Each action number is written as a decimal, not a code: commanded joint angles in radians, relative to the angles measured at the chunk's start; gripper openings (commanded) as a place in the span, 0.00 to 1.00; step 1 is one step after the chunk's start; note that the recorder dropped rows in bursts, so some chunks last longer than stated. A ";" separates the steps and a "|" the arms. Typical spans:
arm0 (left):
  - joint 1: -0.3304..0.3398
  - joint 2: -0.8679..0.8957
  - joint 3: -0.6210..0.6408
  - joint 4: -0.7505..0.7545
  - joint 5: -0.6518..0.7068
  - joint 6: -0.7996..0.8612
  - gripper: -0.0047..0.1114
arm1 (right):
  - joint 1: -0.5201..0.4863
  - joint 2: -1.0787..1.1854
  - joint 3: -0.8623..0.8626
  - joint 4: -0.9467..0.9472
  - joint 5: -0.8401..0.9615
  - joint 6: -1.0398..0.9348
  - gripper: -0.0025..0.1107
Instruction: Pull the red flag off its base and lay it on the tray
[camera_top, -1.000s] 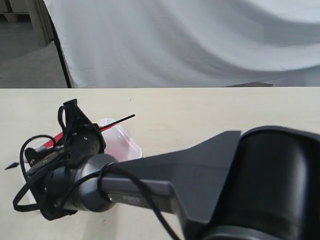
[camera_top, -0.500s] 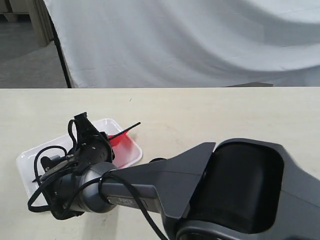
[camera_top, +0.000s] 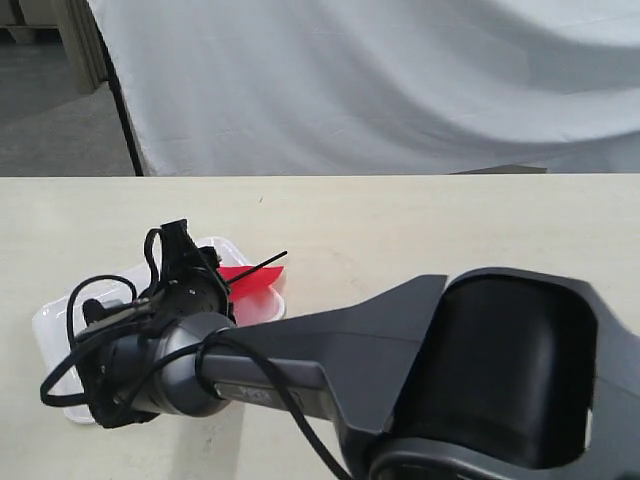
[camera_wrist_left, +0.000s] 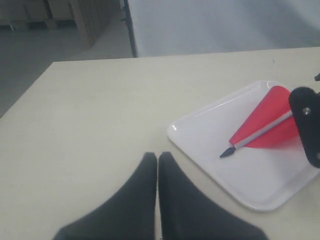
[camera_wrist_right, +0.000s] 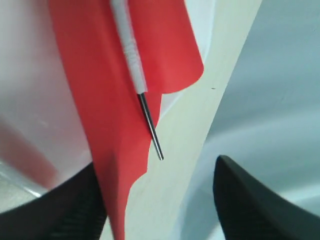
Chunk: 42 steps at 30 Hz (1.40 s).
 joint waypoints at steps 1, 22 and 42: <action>0.000 -0.001 0.002 -0.004 0.000 -0.002 0.05 | 0.000 -0.078 -0.006 0.131 0.015 -0.015 0.52; 0.000 -0.001 0.002 -0.004 0.000 -0.002 0.05 | -0.034 -0.292 -0.006 0.689 0.179 -0.151 0.03; 0.000 -0.001 0.002 -0.004 0.000 -0.002 0.05 | -0.763 -0.930 0.650 1.190 -0.212 -0.065 0.03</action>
